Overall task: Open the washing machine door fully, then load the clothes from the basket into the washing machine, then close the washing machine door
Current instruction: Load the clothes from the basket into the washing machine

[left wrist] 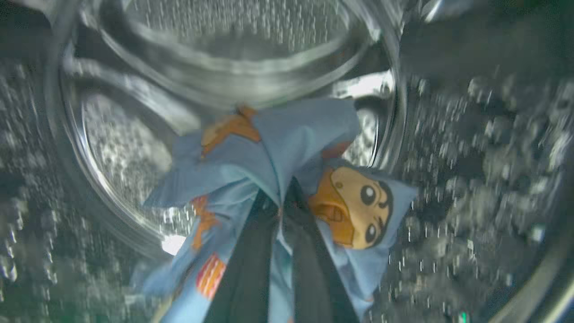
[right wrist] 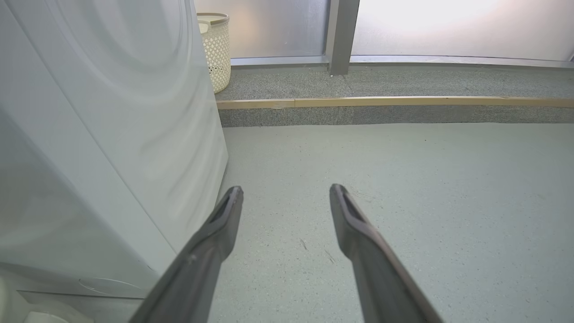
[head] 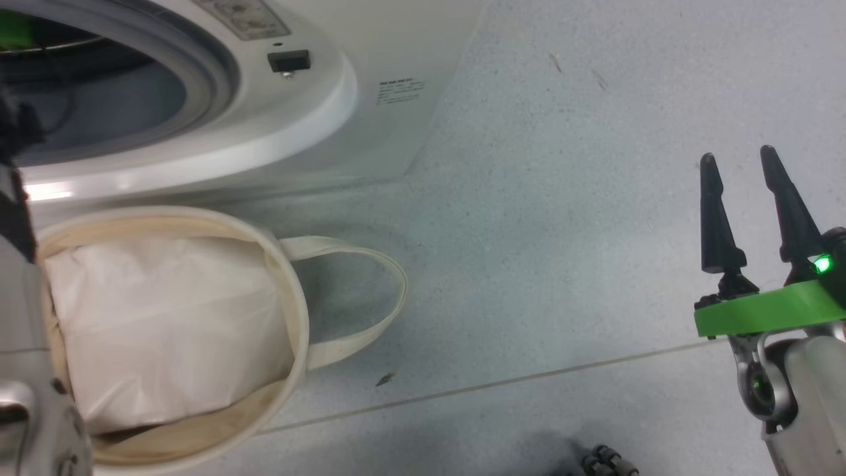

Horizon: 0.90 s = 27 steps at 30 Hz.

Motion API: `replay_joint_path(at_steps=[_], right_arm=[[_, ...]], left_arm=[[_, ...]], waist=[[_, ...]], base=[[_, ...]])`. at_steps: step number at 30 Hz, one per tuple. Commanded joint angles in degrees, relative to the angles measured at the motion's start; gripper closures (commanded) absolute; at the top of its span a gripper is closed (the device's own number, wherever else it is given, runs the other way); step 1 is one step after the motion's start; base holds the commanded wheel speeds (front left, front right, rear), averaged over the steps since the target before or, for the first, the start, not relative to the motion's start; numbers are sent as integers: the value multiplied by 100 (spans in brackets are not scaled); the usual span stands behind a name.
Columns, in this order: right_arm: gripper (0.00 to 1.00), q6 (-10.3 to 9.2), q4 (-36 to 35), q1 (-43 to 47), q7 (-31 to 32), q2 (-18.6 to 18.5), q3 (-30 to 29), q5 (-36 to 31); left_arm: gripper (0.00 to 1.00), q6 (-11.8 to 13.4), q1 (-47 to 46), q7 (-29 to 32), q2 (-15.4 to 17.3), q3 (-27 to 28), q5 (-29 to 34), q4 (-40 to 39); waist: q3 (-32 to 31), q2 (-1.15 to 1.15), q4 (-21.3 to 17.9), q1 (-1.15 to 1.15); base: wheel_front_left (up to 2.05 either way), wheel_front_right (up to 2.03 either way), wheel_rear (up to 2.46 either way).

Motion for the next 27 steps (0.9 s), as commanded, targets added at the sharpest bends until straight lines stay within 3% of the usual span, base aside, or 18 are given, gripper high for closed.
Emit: replay_joint_path(at_steps=[1, 12, 13, 14, 18, 27], right_arm=[[0, 1, -180, 93, -70, -74, 40, -58], [0, 1, -196, 123, -70, 47, 19, -65], [0, 1, -198, 118, -70, 67, 24, -64], [0, 1, -199, 114, -70, 75, 26, -66], [0, 1, -183, 88, -70, 115, 40, -70], [0, 1, -32, -82, -70, 292, 134, 36]], left_arm=[[100, -30, 124, -18, 200, 108, 71, -88], [100, -33, -308, -18, 409, -94, 454, 1519], [38, -33, -460, -18, 446, -187, 549, 1900], [0, -23, -538, -18, 460, -222, 595, 2059], [0, 103, -794, -18, 460, -290, 686, 2604], [0, 75, -164, -18, 64, -214, 585, 2449]], waist=[[39, 0, -10, -1], [126, 0, -220, -1], [131, 0, -248, -1], [132, 0, -256, -1], [101, 0, -257, -1], [-156, 0, 59, -1]], base=[[0, 0, 0], [0, 0, 0], [0, 0, 0], [0, 0, 0], [0, 0, 0], [0, 0, 0]])
